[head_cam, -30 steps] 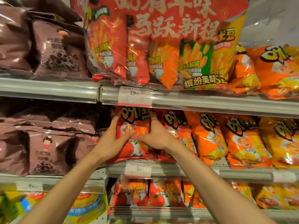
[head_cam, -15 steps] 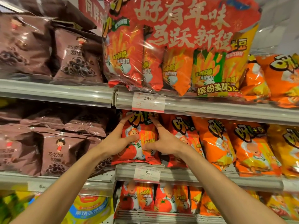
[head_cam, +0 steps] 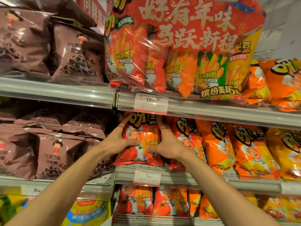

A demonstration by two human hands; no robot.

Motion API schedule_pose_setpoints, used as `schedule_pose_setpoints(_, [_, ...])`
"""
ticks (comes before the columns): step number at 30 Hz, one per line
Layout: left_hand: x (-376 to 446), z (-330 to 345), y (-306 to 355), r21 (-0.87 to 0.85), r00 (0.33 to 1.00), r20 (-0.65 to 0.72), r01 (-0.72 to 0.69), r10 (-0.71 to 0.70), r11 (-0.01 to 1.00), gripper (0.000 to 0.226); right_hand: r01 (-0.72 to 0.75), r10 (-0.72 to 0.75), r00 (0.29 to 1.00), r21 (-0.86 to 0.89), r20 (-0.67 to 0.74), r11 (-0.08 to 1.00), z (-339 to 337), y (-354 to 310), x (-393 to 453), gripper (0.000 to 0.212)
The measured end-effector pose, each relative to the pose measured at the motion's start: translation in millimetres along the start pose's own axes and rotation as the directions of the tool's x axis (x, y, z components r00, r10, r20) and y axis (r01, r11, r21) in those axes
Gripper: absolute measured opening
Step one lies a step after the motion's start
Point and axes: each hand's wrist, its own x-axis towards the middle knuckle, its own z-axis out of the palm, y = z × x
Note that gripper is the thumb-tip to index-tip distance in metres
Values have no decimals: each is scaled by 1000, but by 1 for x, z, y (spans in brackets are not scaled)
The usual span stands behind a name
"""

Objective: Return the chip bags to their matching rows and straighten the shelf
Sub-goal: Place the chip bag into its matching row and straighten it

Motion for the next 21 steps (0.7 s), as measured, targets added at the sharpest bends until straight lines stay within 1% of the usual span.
schedule_pose_setpoints(3, [1,0,-2,-14,999,7,32,-32,999,103,-26,26,999,-29,22,999,4,-2,2,130])
schedule_pose_setpoints(6, [4,-2,1,-24,1000,-20,13,-14,1000,97,-14,16,999,-50,37,999,0,-3,7,129])
schedule_pose_setpoints(10, [9,-7,5,68,1000,-17,-11,12,998,101,-14,15,997,-16,70,1000,-4,-9,9,128])
schedule_pose_setpoints(12, [9,-9,2,87,1000,-1,-16,17,996,103,-17,21,997,-52,77,998,-3,-12,8,127])
schedule_pose_setpoints(14, [7,-9,0,82,1000,0,-25,25,996,103,-37,43,996,-72,84,997,-1,-18,5,122])
schedule_pose_setpoints(16, [1,-7,-3,103,998,-18,-50,52,993,100,-45,59,995,-161,82,986,-1,-22,1,120])
schedule_pose_setpoints(17, [-3,-5,-5,154,996,-36,-75,81,985,98,-32,50,996,-220,78,975,-2,-22,-2,120])
schedule_pose_setpoints(19, [-16,-5,-8,338,985,-73,-125,159,933,90,38,-13,997,-335,75,941,-6,-19,-10,123])
schedule_pose_setpoints(20, [-24,-7,-10,446,975,-70,-160,212,881,87,90,-60,995,-409,84,908,-8,-17,-14,125])
schedule_pose_setpoints(21, [-31,-9,-12,545,963,-33,-207,267,812,85,145,-107,989,-488,105,861,-9,-15,-17,125])
